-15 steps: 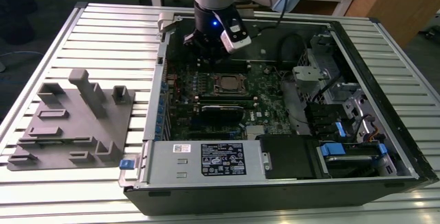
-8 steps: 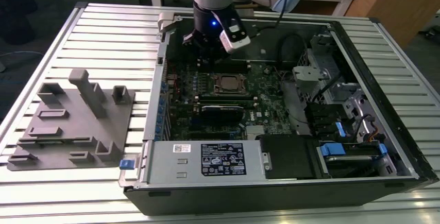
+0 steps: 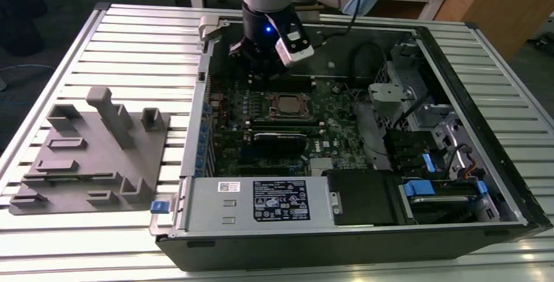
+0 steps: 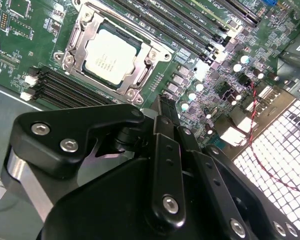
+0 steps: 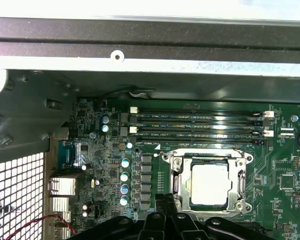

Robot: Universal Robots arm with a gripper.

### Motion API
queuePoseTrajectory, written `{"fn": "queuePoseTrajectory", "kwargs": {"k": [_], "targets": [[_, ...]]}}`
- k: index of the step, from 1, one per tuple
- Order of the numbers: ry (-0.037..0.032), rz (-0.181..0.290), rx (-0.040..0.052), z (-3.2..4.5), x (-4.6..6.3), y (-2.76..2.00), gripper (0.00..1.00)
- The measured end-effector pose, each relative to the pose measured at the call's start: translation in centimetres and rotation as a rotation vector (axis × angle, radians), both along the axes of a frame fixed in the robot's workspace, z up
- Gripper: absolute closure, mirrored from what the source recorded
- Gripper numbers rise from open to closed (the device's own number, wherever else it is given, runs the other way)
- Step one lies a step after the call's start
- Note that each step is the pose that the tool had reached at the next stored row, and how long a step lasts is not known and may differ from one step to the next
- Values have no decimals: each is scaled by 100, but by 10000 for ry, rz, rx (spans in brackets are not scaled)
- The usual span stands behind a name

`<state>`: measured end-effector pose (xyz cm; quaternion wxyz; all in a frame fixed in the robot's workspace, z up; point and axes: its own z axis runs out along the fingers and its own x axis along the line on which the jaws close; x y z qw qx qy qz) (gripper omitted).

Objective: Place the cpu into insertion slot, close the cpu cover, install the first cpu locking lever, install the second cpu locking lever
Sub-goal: 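Install the first cpu locking lever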

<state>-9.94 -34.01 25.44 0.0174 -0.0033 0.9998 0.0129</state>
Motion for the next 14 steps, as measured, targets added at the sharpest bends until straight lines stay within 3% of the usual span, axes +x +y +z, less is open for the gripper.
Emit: {"fn": "queuePoseTrajectory", "kwargs": {"k": [6,14], "targets": [[-1,-1,1,-8,-66,0,89],[0,0,0,-8,-70,0,89]]}}
